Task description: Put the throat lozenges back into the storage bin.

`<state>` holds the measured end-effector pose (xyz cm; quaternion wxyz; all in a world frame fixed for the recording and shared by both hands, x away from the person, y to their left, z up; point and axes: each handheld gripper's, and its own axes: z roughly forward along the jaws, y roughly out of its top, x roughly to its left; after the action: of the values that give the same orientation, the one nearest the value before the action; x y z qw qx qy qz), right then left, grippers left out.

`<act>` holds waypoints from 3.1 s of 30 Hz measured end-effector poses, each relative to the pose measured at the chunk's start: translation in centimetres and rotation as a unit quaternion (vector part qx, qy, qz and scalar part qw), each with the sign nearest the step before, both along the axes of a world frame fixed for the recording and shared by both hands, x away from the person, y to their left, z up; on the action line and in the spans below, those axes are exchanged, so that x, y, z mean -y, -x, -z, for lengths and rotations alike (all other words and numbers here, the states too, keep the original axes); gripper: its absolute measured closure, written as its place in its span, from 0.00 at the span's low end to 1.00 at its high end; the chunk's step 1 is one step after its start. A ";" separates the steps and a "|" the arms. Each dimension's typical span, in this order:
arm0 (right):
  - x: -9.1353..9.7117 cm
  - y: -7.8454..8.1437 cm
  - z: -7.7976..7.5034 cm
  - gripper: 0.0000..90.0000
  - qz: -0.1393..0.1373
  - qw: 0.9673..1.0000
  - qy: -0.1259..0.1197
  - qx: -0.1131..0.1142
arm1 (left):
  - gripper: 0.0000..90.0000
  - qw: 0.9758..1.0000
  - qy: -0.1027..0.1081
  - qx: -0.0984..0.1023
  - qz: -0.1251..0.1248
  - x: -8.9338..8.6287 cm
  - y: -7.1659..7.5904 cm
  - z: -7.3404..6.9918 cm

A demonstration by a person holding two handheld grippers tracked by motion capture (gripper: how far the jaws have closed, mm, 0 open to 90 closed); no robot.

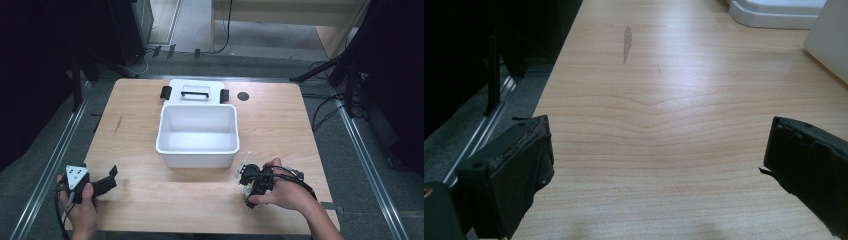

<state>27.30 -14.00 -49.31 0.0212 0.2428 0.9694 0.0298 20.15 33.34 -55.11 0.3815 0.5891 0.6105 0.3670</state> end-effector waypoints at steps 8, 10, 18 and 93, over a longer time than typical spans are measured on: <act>-0.2 -0.3 0.3 0.23 0.018 1.000 0.005 -0.001 | 0.00 1.000 0.002 -0.001 0.002 -0.1 0.0 0.0; -0.3 -0.4 0.4 0.23 0.023 1.000 0.006 -0.002 | 0.00 1.000 0.002 -0.001 0.002 -0.1 0.0 0.0; -0.2 -0.5 0.9 0.22 0.027 1.000 0.009 -0.007 | 0.00 1.000 0.002 -0.001 0.002 -0.1 0.0 0.0; 2.2 -6.1 -8.7 0.23 0.040 0.999 -0.009 0.018 | 0.00 1.000 0.003 0.000 0.000 -0.1 0.0 0.0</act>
<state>33.38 -16.19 -40.60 0.0375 0.2812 0.9580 0.0424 20.15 33.42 -55.10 0.3835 0.5881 0.6114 0.3650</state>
